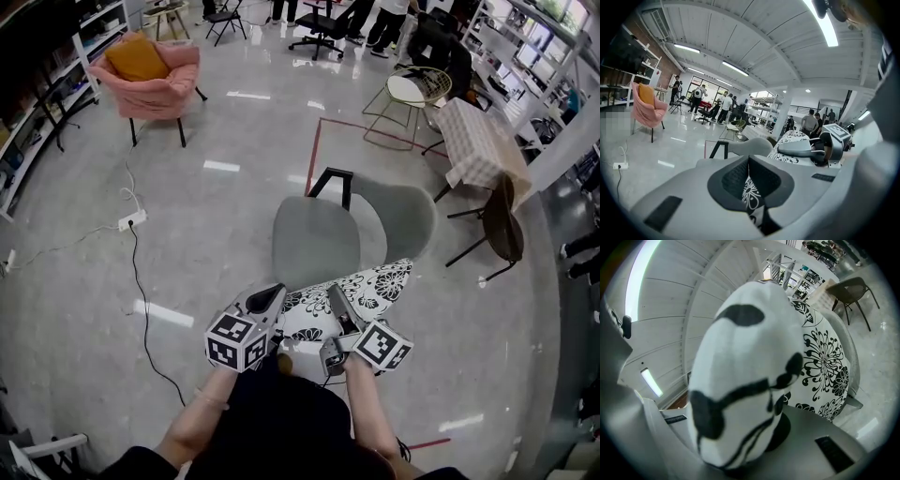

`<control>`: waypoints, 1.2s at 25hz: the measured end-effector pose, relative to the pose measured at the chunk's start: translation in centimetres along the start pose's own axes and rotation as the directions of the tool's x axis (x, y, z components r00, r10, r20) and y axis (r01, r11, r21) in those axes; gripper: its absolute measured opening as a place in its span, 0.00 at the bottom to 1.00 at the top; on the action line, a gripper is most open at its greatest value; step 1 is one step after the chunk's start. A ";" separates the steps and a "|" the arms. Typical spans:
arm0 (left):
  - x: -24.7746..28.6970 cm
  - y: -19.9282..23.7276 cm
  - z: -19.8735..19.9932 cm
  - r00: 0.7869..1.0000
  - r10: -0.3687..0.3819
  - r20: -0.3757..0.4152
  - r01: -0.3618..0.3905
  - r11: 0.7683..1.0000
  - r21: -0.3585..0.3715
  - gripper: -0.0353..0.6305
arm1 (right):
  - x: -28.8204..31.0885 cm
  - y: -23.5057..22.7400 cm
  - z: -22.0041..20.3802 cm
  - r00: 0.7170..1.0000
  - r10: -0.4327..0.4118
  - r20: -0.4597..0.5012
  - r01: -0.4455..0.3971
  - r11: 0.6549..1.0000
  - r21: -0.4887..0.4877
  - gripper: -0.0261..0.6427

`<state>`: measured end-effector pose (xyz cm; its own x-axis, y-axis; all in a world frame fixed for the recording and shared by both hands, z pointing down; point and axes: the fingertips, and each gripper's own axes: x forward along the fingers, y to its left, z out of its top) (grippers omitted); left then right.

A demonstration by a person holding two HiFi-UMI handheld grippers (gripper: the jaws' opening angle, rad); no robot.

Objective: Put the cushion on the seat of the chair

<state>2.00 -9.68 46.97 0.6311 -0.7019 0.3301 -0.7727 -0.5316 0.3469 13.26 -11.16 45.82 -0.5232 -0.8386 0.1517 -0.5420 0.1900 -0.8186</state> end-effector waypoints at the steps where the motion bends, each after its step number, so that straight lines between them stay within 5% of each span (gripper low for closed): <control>1: 0.2 0.3 0.3 1.000 0.003 0.001 -0.003 1.000 -0.001 0.04 | 0.4 0.0 0.2 1.000 0.000 -0.003 0.000 1.000 0.000 0.08; 20: 7.1 7.5 8.3 0.999 0.035 0.033 -0.035 0.999 0.004 0.04 | 9.5 -1.1 9.1 0.999 0.003 0.045 -0.003 1.000 -0.006 0.08; 30: 11.7 10.8 9.8 1.000 -0.001 -0.007 0.001 1.000 0.002 0.04 | 14.2 -5.1 11.9 0.993 -0.086 0.085 0.085 0.996 0.019 0.08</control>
<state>0.39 -28.26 45.94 0.6324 -0.6981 0.3356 -0.7721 -0.5335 0.3453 16.43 -30.12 45.53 -0.4165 -0.8923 0.1739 -0.5716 0.1082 -0.8134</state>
